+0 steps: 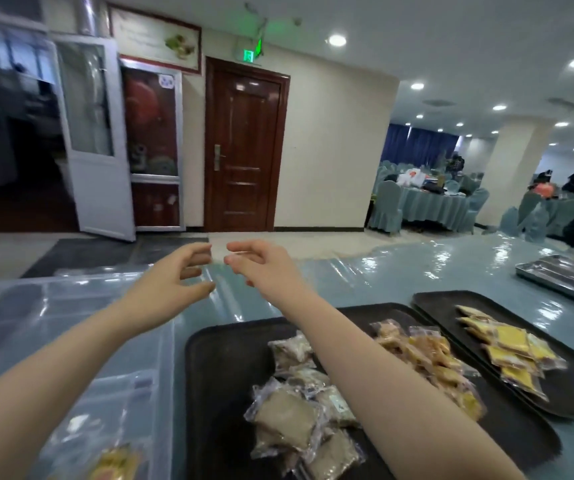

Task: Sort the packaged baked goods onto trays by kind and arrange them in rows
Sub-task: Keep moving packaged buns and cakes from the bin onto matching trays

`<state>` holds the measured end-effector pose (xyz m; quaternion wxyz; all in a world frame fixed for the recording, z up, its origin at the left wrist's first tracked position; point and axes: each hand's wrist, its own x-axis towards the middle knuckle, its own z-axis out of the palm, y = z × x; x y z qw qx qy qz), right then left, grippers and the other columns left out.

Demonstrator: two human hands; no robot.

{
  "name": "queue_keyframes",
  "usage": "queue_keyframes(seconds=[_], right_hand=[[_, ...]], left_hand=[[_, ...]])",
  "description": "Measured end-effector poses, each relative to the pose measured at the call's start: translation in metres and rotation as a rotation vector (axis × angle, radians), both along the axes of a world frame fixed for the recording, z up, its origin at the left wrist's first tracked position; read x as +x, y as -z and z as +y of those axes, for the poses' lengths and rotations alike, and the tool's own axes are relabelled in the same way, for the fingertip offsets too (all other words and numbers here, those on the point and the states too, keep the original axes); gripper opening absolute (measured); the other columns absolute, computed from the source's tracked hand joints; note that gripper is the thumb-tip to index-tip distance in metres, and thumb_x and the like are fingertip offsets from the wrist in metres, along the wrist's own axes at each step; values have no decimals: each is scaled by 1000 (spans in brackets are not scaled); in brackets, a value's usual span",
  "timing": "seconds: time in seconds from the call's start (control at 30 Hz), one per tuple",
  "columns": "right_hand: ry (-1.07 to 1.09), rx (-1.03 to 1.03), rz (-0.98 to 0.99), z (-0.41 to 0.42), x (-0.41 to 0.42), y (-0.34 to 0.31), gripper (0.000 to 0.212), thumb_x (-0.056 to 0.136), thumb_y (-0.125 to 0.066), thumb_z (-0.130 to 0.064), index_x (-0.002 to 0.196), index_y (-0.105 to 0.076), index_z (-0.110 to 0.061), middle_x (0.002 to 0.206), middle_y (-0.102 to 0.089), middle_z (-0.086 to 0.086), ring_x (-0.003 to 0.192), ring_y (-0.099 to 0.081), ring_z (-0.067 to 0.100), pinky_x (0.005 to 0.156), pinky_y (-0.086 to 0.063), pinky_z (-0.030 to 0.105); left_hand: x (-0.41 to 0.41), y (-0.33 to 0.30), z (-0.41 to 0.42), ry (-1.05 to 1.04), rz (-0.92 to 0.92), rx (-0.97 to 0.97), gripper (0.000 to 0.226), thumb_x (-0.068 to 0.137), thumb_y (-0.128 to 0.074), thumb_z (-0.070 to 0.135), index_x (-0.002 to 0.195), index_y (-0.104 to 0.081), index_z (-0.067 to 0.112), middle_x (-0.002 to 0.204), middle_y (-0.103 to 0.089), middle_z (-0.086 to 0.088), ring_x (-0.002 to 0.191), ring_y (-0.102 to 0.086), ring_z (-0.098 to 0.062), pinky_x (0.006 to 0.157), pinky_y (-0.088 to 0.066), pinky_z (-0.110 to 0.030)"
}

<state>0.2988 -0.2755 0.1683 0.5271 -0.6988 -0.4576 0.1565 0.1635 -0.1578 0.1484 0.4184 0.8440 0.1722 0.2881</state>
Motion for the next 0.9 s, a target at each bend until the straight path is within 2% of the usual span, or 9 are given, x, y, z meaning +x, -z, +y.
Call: queue_keyframes(seconds=[0.1, 0.2, 0.33, 0.47, 0.6, 0.73, 0.8, 0.9], right_hand=[[-65, -18, 27, 30, -33, 6, 26, 92, -62, -21, 117, -63, -19, 111, -66, -2, 89, -59, 1, 76, -46, 13], [-111, -39, 46, 62, -68, 12, 23, 90, -63, -22, 113, -63, -23, 105, -65, -7, 88, -58, -1, 73, -46, 12], [-150, -65, 110, 102, -116, 31, 20, 89, -64, -23, 108, -62, -27, 102, -69, -2, 83, -61, 0, 61, -47, 9], [-215, -213, 113, 132, -157, 65, 31, 88, -65, -22, 118, -58, -26, 104, -64, -4, 85, -59, -1, 61, -45, 10], [-282, -485, -35, 148, -184, 103, 61, 83, -71, -34, 137, -43, -28, 130, -51, 1, 106, -55, 10, 80, -44, 19], [-351, -820, -457, 152, -194, 150, 98, 77, -73, -50, 151, -17, -22, 154, -30, 4, 137, -33, 23, 110, -31, 34], [-351, -967, -509, 150, -195, 175, 112, 73, -72, -59, 153, -2, -24, 158, -21, 8, 143, -22, 28, 115, -23, 37], [-378, -1148, -562, 151, -196, 210, 122, 68, -73, -63, 148, 16, -39, 159, -10, 16, 146, 2, 35, 118, -7, 47]], left_hand=[[-42, 9, 27, -52, 25, -15, 59, 85, -68, 14, 134, -40, 31, 131, -52, 3, 119, -51, -13, 100, -44, -37], [-89, 20, 54, -111, 74, -3, 62, 85, -68, 15, 137, -39, 29, 132, -51, 5, 117, -50, -10, 95, -42, -27], [-153, 35, 89, -146, 158, -17, 63, 86, -67, 13, 139, -37, 26, 134, -49, 4, 118, -49, -10, 88, -40, -16], [-211, 57, 118, -138, 302, 15, 66, 86, -67, 17, 142, -33, 28, 141, -45, 3, 126, -44, -12, 97, -37, -24], [-241, 82, 138, -116, 425, 42, 72, 87, -66, 26, 147, -26, 25, 147, -38, 3, 134, -35, -10, 99, -31, -19], [-240, 97, 139, -66, 509, 124, 76, 88, -64, 32, 149, -19, 26, 152, -31, 2, 137, -33, -13, 106, -31, -27], [-240, 102, 138, -89, 593, 236, 76, 88, -59, 39, 149, -14, 31, 153, -30, 4, 135, -36, -17, 105, -35, -33], [-241, 106, 138, -122, 693, 398, 74, 88, -54, 43, 149, -12, 33, 152, -32, 4, 131, -41, -20, 99, -40, -35]])
